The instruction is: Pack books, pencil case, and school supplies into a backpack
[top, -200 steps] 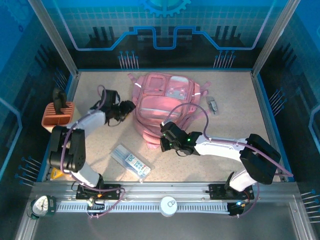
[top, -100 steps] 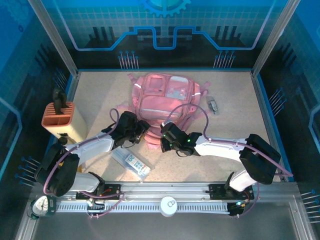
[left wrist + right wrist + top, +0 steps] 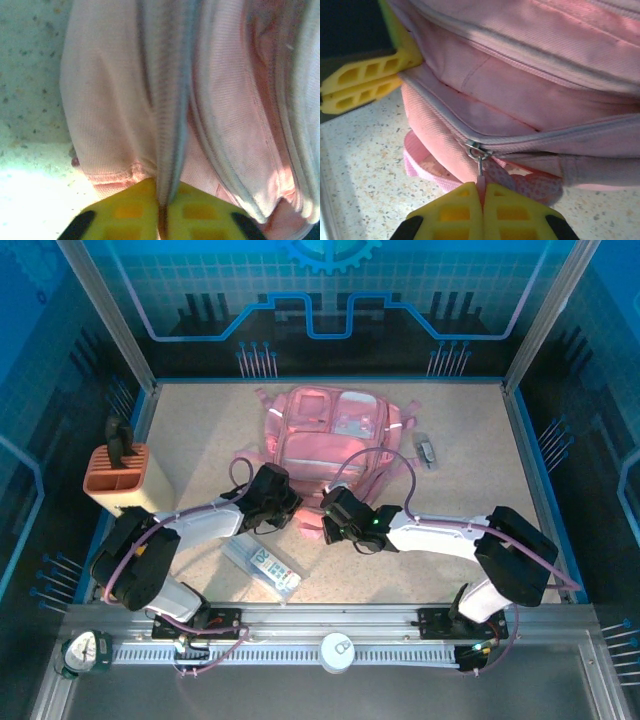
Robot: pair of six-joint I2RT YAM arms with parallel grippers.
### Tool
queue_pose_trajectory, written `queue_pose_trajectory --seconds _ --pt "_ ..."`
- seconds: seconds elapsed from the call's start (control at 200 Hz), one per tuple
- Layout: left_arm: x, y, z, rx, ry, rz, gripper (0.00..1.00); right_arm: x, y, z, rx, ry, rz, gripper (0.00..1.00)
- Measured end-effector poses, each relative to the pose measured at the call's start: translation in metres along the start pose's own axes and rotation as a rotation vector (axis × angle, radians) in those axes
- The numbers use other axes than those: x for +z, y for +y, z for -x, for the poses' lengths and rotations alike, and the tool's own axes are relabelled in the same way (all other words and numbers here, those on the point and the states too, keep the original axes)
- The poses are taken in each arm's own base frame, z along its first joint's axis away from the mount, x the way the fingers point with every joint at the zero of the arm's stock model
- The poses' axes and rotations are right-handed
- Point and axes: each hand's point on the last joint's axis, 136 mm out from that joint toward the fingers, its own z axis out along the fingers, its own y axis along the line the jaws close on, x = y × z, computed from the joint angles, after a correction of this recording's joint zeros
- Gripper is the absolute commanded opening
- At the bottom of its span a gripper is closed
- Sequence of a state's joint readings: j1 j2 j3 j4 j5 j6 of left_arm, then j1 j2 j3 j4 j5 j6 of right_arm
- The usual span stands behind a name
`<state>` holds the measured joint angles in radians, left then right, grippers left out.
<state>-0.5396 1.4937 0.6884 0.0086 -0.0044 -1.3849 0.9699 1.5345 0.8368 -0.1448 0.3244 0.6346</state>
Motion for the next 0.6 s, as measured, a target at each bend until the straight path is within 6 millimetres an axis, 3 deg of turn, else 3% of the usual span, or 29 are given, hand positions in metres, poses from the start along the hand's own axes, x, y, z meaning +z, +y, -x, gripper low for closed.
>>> queue_pose_trajectory --seconds 0.215,0.425,0.6 --pt "-0.017 0.001 0.018 0.051 -0.008 0.005 0.0 -0.014 -0.023 0.003 0.005 -0.048 -0.063 0.0" --pt "-0.048 0.011 0.086 0.052 -0.11 0.027 0.0 -0.025 -0.067 0.006 0.043 -0.076 -0.132 0.0" --pt "-0.055 0.004 0.108 0.114 -0.115 0.051 0.0 -0.021 -0.055 0.007 0.003 -0.063 -0.08 0.0"
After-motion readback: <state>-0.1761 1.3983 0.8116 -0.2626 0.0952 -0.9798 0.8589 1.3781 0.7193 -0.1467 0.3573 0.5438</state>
